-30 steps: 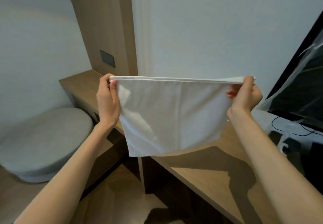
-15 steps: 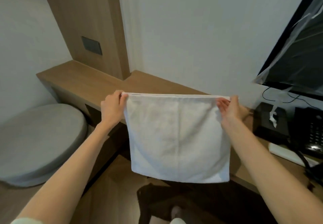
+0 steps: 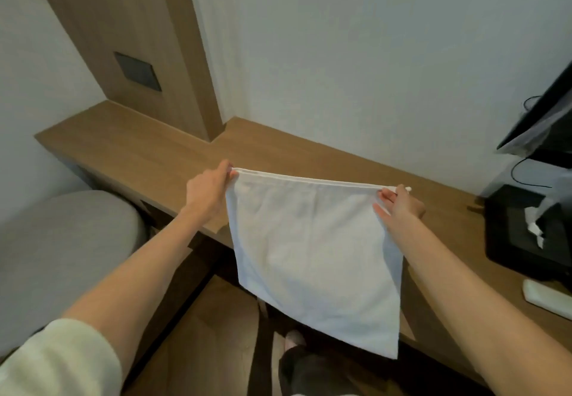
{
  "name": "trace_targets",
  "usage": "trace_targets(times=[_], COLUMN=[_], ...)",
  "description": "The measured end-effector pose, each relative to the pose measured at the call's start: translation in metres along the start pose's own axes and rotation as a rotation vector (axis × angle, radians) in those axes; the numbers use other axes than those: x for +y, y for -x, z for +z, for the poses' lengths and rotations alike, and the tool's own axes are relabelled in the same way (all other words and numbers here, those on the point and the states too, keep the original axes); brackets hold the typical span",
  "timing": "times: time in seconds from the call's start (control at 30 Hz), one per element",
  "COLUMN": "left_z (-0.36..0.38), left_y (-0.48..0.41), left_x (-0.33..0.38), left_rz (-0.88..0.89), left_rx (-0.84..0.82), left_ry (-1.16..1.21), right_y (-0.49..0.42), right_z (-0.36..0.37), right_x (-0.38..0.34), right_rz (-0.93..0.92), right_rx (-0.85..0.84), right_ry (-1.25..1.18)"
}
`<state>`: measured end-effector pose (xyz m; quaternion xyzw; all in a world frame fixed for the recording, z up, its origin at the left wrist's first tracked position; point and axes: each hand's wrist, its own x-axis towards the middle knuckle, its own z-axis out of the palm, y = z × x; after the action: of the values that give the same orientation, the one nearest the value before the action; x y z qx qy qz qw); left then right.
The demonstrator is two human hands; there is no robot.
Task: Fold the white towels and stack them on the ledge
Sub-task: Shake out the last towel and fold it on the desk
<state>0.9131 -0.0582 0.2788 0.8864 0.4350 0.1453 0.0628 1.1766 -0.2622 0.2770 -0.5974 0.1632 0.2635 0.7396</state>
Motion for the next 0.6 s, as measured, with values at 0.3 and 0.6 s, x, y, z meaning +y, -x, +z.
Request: trace_targets(times=[0.3, 0.6], left_z=[0.060, 0.105], left_y=[-0.123, -0.201], left_x=[0.006, 0.002], left_rz=[-0.375, -0.264], left_rx=[-0.166, -0.227], left_ry=[0.631, 0.572], right_y=[-0.088, -0.151], right_z=[0.071, 0.114], right_x=[-0.009, -0.022], right_rz=[0.107, 0.128], right_rx=[-0.003, 0.014], right_ry=[0.090, 0.120])
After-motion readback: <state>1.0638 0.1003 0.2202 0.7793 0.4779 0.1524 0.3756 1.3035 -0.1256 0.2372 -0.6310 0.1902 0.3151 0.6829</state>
